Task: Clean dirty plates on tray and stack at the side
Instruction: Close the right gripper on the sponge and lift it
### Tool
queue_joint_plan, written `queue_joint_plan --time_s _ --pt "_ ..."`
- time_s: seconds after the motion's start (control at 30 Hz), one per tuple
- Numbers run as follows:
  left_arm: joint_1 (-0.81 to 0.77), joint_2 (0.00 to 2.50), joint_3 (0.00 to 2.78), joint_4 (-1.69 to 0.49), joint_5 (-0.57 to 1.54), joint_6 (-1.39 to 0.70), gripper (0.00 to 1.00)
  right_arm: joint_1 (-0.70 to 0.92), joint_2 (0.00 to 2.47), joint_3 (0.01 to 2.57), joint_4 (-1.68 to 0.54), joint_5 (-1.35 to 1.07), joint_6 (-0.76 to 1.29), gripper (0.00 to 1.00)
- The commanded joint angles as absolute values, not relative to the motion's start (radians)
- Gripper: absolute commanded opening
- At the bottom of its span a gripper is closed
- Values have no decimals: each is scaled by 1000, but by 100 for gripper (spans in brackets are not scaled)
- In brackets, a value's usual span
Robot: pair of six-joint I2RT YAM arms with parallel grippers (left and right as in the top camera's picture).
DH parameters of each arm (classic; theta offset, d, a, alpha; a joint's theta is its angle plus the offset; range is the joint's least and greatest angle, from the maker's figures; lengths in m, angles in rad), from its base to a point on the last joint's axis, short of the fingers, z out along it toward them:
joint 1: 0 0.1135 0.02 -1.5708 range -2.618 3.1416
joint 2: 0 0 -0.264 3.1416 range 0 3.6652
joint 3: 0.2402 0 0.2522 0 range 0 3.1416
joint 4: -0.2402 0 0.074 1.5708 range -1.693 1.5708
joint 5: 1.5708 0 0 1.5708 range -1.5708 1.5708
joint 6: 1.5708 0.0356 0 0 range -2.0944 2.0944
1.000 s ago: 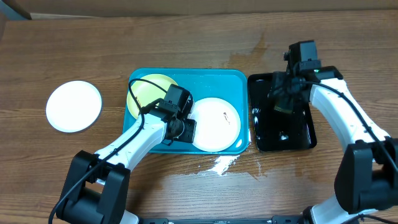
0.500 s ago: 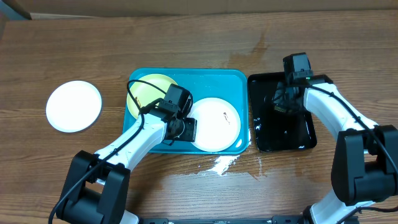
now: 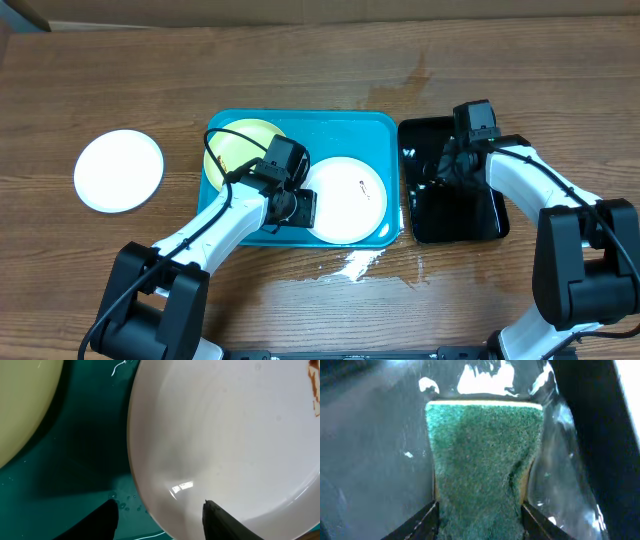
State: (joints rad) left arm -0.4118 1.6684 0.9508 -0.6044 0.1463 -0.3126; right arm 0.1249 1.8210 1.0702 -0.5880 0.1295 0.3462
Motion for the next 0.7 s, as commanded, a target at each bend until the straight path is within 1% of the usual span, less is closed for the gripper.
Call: queue_joint_plan --time_s 0.0,0.07,0.1,0.13,0.23,0.33,0.67 --pt "-413 1674 970 -601 150 -323 56 123 1825 1065 -646 118 328 49" --pt "-413 1674 970 -601 150 -322 57 123 1825 1085 -693 118 292 50" --pt "-413 1674 970 -601 150 -323 57 123 1825 1096 -711 118 279 52" --pt "-413 1674 970 -601 150 -322 57 123 1825 1111 -728 118 280 55" --pt "-413 1674 970 -601 150 -323 57 123 1825 1150 -747 110 281 56" --pt "-413 1674 970 -600 150 -323 57 123 1826 1158 -714 111 285 61" --pt "-413 1674 970 -597 147 -324 57 123 1829 1061 -570 111 284 63"
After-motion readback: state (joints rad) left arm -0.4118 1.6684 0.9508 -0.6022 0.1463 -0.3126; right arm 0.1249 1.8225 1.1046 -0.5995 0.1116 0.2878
